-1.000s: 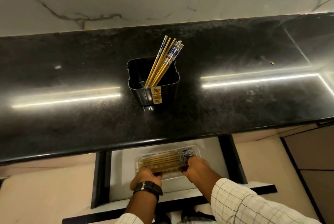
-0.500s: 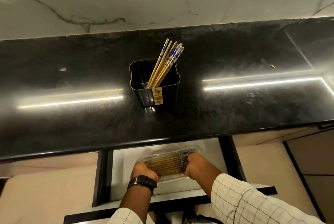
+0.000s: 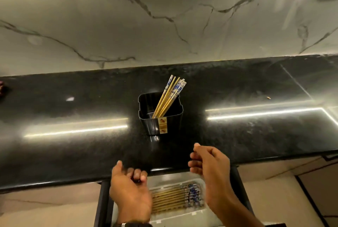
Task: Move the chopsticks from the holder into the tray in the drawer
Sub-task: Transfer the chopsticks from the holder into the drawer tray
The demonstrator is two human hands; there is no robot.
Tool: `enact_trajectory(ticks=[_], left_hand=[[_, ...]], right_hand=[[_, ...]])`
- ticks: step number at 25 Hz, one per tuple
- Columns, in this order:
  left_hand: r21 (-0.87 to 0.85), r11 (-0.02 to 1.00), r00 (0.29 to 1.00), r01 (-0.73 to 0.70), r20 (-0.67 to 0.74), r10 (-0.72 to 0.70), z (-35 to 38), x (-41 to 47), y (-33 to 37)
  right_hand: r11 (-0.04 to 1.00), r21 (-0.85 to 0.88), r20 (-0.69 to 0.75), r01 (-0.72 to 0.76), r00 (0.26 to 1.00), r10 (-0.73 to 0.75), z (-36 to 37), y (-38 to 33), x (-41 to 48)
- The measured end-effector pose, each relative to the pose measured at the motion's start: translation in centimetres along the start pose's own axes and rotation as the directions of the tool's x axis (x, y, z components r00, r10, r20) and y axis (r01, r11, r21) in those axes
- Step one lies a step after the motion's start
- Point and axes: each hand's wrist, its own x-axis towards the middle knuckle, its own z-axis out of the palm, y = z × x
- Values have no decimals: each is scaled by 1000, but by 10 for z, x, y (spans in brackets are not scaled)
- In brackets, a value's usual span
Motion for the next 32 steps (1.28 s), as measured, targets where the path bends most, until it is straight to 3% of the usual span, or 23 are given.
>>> enact_trajectory(ticks=[2, 5, 8, 10, 13, 18, 25, 32], left_hand=[[13, 997, 989, -82, 126, 79, 22, -15, 13], [103, 954, 917, -280, 321, 235, 55, -32, 26], [166, 895, 821, -413, 494, 287, 80, -37, 31], [216, 869, 793, -444, 546, 270, 93, -36, 32], [274, 849, 795, -451, 556, 243, 106, -33, 29], [338, 847, 834, -410, 516, 198, 106, -25, 25], [356, 860, 869, -366, 460, 179, 100, -7, 21], [343, 877, 875, -335, 459, 155, 94, -4, 14]], right_hand=[[968, -35, 17, 250, 968, -249, 17, -33, -4], [872, -61, 0, 486, 874, -487, 47, -73, 14], [829, -156, -84, 537, 829, -553, 77, -101, 61], [863, -248, -67, 440, 881, -468, 92, -116, 93], [867, -369, 6, 334, 934, -357, 110, -123, 129], [799, -476, 26, 369, 913, -406, 119, -121, 149], [716, -525, 57, 461, 858, -511, 114, -126, 146], [597, -514, 120, 616, 741, -661, 99, -139, 123]])
